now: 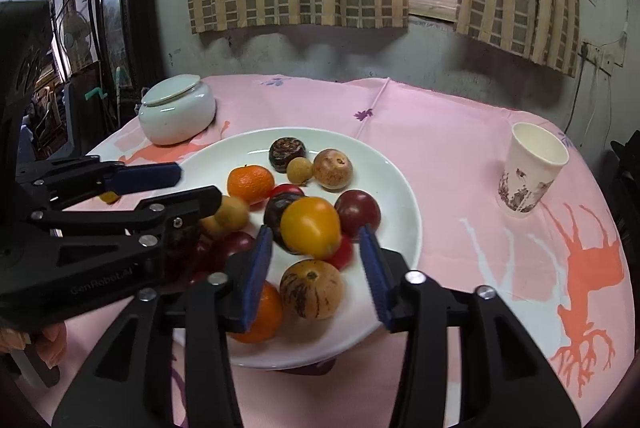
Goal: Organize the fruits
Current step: 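Carry the orange tomato and small yellow-green fruit onto the white plate and open both tools, then grasp the small yellow fruit beside the white jar with the left tool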
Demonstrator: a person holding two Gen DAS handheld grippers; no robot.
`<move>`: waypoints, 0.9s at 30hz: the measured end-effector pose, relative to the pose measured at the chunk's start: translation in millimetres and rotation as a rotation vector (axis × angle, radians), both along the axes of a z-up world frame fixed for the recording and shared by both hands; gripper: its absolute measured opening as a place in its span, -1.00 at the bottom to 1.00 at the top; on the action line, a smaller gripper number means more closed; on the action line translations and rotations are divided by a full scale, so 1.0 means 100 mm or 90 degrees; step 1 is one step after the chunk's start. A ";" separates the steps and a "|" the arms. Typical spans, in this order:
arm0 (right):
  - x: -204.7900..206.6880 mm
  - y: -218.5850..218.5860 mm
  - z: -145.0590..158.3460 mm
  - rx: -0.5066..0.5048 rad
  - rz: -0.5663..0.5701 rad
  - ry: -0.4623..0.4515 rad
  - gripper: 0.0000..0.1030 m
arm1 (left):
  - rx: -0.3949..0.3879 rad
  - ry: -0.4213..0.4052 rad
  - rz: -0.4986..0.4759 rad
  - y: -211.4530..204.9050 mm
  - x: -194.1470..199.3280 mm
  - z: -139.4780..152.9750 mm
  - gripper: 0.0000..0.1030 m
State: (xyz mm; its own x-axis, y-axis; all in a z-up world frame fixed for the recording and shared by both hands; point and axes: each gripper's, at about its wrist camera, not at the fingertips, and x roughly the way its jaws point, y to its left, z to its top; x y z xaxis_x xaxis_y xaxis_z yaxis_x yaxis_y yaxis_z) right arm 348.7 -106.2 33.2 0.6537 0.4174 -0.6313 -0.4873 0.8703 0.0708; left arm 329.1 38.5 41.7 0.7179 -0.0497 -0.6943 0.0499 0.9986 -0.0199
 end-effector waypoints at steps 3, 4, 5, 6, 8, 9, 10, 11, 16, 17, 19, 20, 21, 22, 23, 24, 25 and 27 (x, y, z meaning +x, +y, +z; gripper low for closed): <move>-0.07 -0.07 0.00 0.004 -0.002 -0.016 0.16 | -0.007 -0.005 0.007 0.07 -0.06 0.01 0.11; -0.09 -0.10 0.00 0.007 -0.004 -0.014 0.16 | -0.008 -0.005 0.007 0.08 -0.09 0.01 0.11; -0.12 -0.12 0.00 0.010 -0.002 -0.010 0.16 | -0.008 -0.005 0.005 0.08 -0.12 0.02 0.11; -0.15 -0.14 0.00 0.011 0.001 -0.009 0.16 | -0.004 -0.006 0.004 0.07 -0.16 0.03 0.11; -0.25 -0.15 0.01 0.005 0.004 -0.013 0.16 | 0.006 -0.014 0.001 0.06 -0.26 0.06 0.11; -0.29 -0.16 0.02 0.004 0.007 -0.015 0.16 | 0.010 -0.016 -0.001 0.06 -0.31 0.08 0.11; -0.33 -0.16 0.04 0.003 0.011 -0.014 0.16 | 0.011 -0.017 -0.002 0.07 -0.36 0.10 0.11; -0.38 -0.16 0.05 0.003 0.015 -0.014 0.17 | 0.012 -0.017 0.000 0.07 -0.41 0.11 0.11; -0.60 -0.11 0.19 -0.002 0.022 -0.025 0.20 | 0.030 -0.028 0.013 0.15 -0.71 0.19 0.24; -0.66 -0.08 0.22 -0.007 0.026 -0.028 0.20 | 0.036 -0.031 0.014 0.18 -0.76 0.21 0.24; -0.76 -0.01 0.26 -0.014 0.033 -0.033 0.20 | 0.036 -0.032 0.018 0.26 -0.88 0.23 0.27; -0.81 0.03 0.28 -0.016 0.036 -0.034 0.20 | 0.034 -0.032 0.022 0.30 -0.93 0.25 0.27; -0.85 0.07 0.30 -0.018 0.039 -0.035 0.20 | 0.033 -0.033 0.026 0.34 -0.98 0.26 0.28; -0.90 0.11 0.32 -0.020 0.042 -0.037 0.20 | 0.031 -0.036 0.031 0.40 -1.04 0.27 0.32; -0.95 0.16 0.34 -0.021 0.045 -0.039 0.20 | 0.031 -0.039 0.036 0.46 -1.09 0.29 0.34; -0.99 0.21 0.36 -0.022 0.046 -0.040 0.20 | 0.030 -0.042 0.038 0.50 -1.13 0.31 0.35; -1.04 0.26 0.37 -0.024 0.048 -0.040 0.20 | 0.030 -0.045 0.040 0.56 -1.18 0.32 0.37; -1.10 0.34 0.39 -0.024 0.047 -0.042 0.20 | 0.032 -0.048 0.045 0.65 -1.24 0.32 0.39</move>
